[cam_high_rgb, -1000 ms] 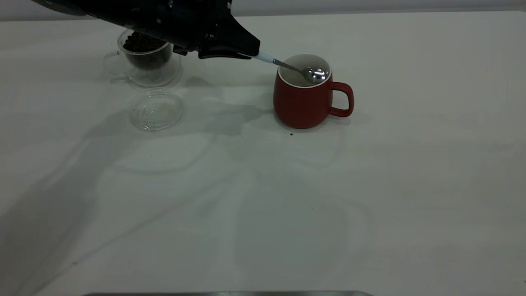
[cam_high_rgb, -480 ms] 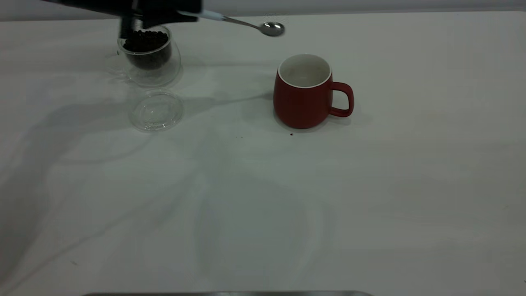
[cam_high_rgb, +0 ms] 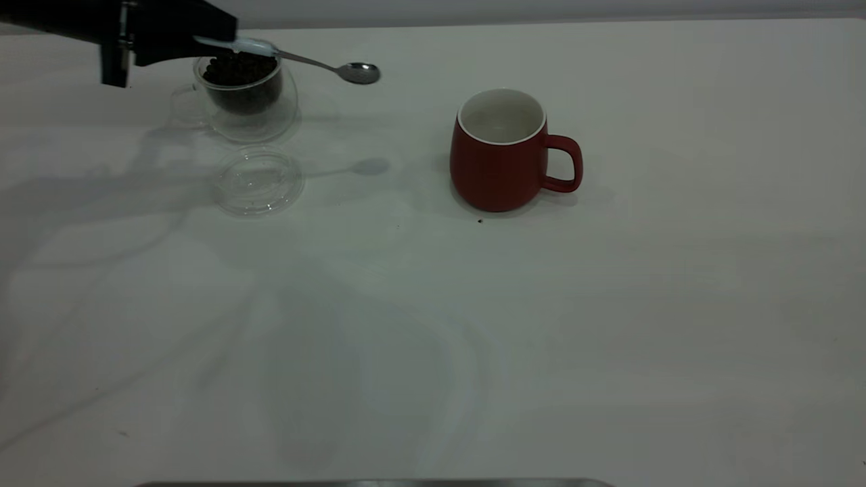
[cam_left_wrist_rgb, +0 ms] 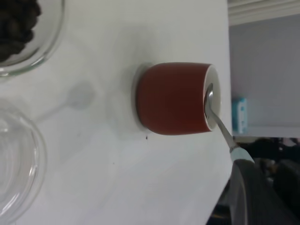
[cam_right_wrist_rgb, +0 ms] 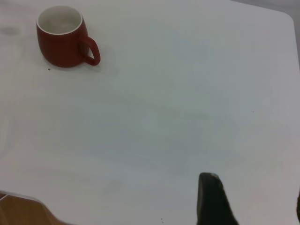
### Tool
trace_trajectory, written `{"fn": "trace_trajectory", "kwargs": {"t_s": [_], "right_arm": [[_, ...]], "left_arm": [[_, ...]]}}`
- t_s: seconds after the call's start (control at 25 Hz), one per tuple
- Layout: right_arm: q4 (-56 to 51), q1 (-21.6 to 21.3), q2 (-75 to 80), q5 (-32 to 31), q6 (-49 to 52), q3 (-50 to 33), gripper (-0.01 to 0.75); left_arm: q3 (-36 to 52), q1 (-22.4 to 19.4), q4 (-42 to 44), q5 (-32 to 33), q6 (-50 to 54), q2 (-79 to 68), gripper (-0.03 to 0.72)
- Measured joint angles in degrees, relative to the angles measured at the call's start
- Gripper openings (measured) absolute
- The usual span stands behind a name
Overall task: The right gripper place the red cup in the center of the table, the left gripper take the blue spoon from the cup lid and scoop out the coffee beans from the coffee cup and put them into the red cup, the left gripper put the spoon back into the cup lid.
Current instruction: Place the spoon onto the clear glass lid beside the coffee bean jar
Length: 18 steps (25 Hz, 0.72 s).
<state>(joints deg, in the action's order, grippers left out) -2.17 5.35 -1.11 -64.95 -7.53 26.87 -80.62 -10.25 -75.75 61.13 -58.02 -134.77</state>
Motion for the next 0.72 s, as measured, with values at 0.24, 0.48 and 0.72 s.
{"fn": "trace_trajectory", "kwargs": {"t_s": [0.24, 0.48, 0.72], "right_arm": [[0.0, 0.0, 0.0, 0.0, 0.0, 0.0, 0.456], [0.0, 0.0, 0.0, 0.0, 0.0, 0.0, 0.456], [0.0, 0.0, 0.0, 0.0, 0.0, 0.0, 0.456]], "left_arm": [[0.0, -4.67, 4.24, 0.7, 1.55, 0.0, 0.122], [0.0, -7.24, 7.11, 0.64, 1.67, 0.0, 0.122], [0.0, -9.81, 10.97, -1.56, 4.41, 0.0, 0.122]]}}
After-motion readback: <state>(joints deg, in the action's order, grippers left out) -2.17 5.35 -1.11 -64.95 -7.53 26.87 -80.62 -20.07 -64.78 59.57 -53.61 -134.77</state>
